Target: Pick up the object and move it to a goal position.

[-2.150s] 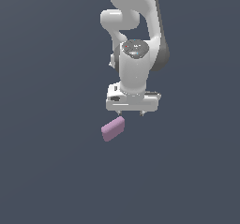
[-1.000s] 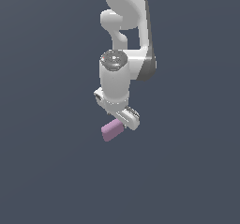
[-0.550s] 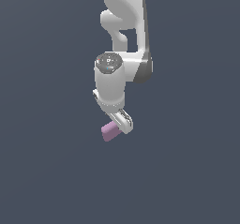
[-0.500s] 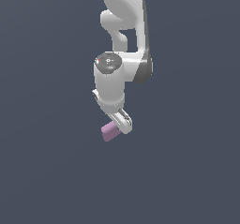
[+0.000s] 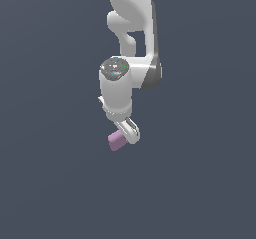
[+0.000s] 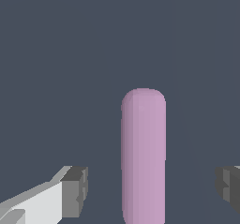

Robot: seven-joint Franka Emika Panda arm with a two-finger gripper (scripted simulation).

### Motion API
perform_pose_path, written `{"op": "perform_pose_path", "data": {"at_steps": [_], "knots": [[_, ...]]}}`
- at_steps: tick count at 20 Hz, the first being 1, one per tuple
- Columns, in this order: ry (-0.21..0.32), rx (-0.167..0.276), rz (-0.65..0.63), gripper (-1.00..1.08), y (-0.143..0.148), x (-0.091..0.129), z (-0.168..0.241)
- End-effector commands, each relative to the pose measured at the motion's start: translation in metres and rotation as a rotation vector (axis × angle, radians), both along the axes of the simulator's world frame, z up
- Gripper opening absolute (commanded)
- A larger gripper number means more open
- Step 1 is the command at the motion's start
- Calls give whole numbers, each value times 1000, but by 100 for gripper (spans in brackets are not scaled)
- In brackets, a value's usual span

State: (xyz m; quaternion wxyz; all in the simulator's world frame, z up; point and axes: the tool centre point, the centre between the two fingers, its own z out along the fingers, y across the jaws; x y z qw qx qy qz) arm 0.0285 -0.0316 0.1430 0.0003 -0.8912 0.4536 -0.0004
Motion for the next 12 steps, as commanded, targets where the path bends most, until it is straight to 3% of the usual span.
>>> {"op": "perform_pose_path", "data": {"at_steps": [1, 12], "knots": [[1, 0, 0, 100, 0, 0, -7], [1, 0, -5, 100, -1, -1, -47]]}}
